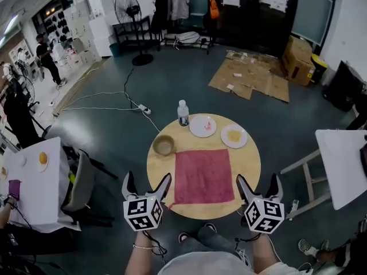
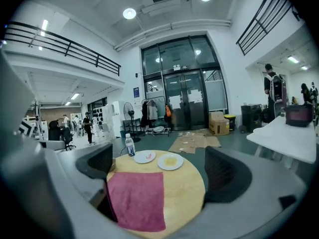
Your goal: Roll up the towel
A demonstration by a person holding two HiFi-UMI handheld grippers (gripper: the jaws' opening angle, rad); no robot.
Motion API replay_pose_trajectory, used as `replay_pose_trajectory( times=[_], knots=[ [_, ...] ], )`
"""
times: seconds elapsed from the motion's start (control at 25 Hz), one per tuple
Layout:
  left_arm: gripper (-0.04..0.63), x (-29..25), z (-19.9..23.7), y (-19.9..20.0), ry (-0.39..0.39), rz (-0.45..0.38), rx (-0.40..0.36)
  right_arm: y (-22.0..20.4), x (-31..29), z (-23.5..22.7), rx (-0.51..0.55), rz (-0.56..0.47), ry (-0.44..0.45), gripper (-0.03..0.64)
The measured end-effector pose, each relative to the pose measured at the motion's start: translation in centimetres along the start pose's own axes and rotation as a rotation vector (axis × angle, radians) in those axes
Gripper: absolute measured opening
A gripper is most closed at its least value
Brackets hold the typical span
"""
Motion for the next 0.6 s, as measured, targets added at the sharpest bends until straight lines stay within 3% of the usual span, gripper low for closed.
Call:
replay_pose_trajectory(
  times=[0.6],
  knots=[
    [0.577, -2.2, -3.7, -3.0, -0.09, 0.109, -0.012, -1.2, -3.1, -1.8, 0.077, 0.142, 0.081, 0.574]
  ],
)
Point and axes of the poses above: the fingertips, and each gripper's own axes: x backward along the fingers, z to its left, y out of its top, the point moved 7 cm from there along x, backward along the fingers, and after that the axes turned 12 degrees about -x, right-handed, at the moved point
